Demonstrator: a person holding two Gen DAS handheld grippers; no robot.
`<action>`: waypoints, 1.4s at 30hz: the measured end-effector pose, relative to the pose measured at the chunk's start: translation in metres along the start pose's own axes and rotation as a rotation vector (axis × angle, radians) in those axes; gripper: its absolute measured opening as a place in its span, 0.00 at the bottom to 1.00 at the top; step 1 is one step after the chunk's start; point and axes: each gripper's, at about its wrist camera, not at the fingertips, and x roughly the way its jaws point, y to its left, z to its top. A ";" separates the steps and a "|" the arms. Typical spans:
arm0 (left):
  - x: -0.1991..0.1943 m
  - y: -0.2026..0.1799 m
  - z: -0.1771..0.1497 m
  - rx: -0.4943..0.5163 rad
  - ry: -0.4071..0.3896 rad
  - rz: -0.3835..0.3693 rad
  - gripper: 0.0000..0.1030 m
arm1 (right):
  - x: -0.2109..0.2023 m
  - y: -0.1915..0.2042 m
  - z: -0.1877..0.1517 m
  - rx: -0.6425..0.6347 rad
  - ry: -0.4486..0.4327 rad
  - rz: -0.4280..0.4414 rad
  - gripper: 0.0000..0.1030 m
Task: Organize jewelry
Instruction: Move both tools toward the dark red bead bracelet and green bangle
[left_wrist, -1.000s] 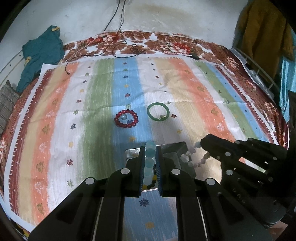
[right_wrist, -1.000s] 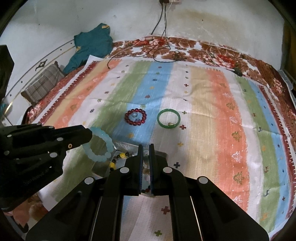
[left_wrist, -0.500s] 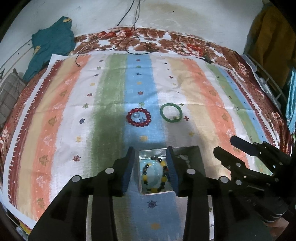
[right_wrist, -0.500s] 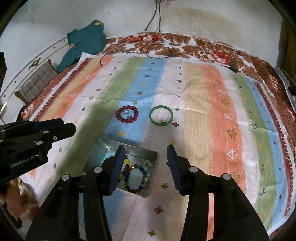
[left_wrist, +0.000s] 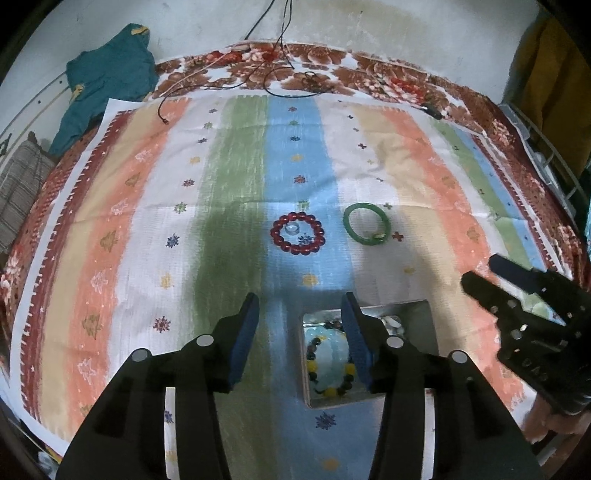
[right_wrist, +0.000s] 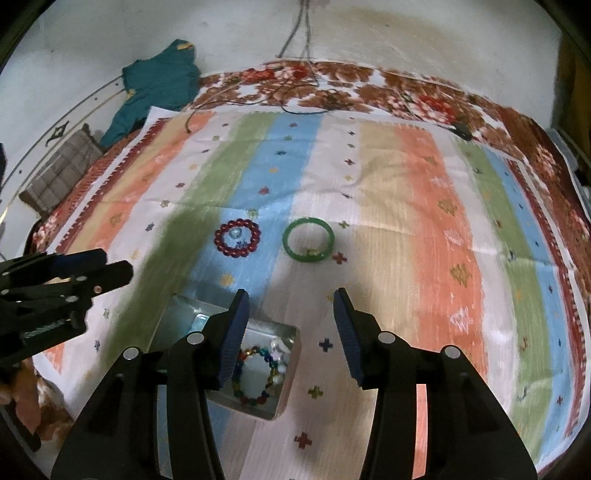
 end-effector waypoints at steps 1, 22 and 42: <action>0.003 0.001 0.002 0.002 0.003 0.002 0.45 | 0.002 -0.001 0.002 -0.001 -0.001 -0.002 0.49; 0.063 0.010 0.035 -0.054 0.016 0.083 0.47 | 0.053 -0.019 0.033 0.038 0.011 -0.040 0.59; 0.125 0.021 0.057 -0.047 0.113 0.071 0.48 | 0.120 -0.037 0.051 0.052 0.116 -0.046 0.61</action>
